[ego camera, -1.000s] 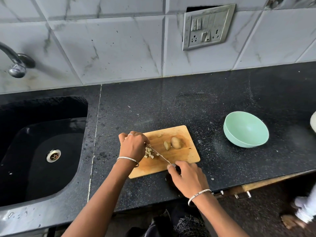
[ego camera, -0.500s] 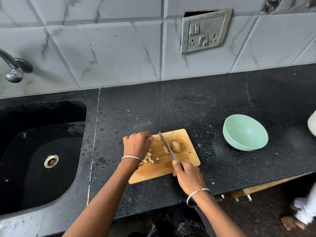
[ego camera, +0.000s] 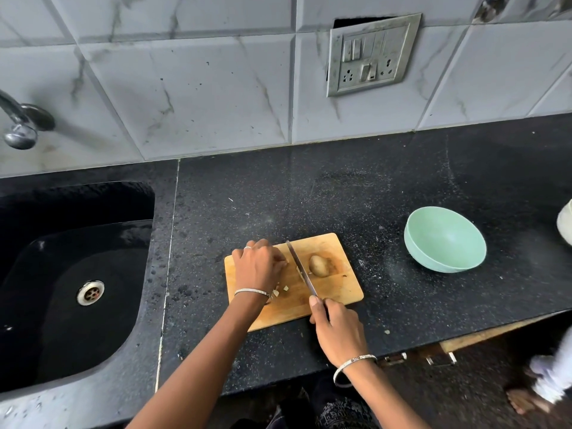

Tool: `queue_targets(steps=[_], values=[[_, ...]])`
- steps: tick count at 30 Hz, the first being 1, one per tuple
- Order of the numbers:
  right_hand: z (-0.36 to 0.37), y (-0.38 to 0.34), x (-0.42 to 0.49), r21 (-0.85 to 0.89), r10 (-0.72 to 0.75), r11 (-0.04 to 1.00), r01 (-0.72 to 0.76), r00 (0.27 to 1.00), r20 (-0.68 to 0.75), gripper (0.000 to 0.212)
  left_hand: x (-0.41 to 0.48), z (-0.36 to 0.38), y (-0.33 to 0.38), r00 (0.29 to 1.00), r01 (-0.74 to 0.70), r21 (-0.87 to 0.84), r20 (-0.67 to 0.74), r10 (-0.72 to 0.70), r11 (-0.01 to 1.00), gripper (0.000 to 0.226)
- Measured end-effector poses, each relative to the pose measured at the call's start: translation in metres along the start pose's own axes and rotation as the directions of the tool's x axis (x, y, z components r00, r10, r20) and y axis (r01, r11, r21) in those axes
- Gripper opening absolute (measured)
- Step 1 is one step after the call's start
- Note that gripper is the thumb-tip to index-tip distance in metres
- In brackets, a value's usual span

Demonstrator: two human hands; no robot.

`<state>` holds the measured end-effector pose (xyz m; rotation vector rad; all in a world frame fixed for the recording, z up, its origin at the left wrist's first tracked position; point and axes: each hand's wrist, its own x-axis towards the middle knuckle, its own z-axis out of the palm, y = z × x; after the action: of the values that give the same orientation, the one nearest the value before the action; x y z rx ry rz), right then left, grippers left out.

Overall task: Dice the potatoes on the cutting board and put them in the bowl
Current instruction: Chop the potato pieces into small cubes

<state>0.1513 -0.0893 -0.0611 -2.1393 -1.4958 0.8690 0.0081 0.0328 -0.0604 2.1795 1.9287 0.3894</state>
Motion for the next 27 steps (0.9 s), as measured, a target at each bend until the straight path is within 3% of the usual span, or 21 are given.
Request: queue_targets(steps=[9, 19, 27], values=[[0.004, -0.010, -0.009, -0.204, -0.048, 0.978, 0.049, 0.999, 0.010, 0.046, -0.012, -0.005, -0.002, 0.997, 0.079, -0.048, -0.020, -0.080, 0.996, 0.012], [-0.002, -0.018, -0.002, -0.291, -0.027, 0.956, 0.048, 0.997, 0.074, 0.042, -0.013, -0.007, -0.001, 0.994, 0.098, -0.110, -0.041, -0.103, 0.989, 0.005], [-0.011, -0.017, -0.005, -0.275, -0.048, 0.959, 0.073, 0.994, 0.098, 0.045, -0.012, -0.004, -0.004, 0.995, 0.095, -0.036, -0.036, -0.096, 0.995, 0.007]])
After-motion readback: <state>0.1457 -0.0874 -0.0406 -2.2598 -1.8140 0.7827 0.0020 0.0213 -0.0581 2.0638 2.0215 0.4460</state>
